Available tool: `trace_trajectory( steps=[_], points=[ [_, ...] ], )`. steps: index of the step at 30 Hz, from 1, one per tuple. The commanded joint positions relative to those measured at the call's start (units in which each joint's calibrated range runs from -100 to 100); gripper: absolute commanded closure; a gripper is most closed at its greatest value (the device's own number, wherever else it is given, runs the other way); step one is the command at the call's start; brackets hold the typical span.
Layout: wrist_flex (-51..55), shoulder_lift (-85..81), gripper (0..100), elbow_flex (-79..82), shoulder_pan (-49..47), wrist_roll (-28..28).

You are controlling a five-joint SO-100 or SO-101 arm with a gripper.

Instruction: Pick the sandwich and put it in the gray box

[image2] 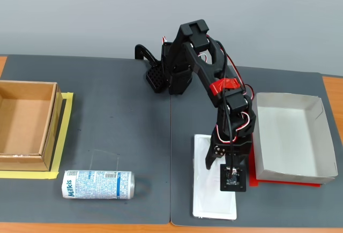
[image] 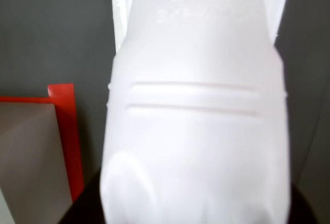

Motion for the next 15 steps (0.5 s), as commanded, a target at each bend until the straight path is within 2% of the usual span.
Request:
trace_trajectory(
  steps=[1, 8, 15],
  points=[
    [0.2, -3.3, 86, -1.7, -0.7, -0.1],
    [1.1, -4.6, 80, -1.6, -0.7, -0.1],
    [5.4, -9.1, 79, -1.6, -0.6, -0.1]
  ],
)
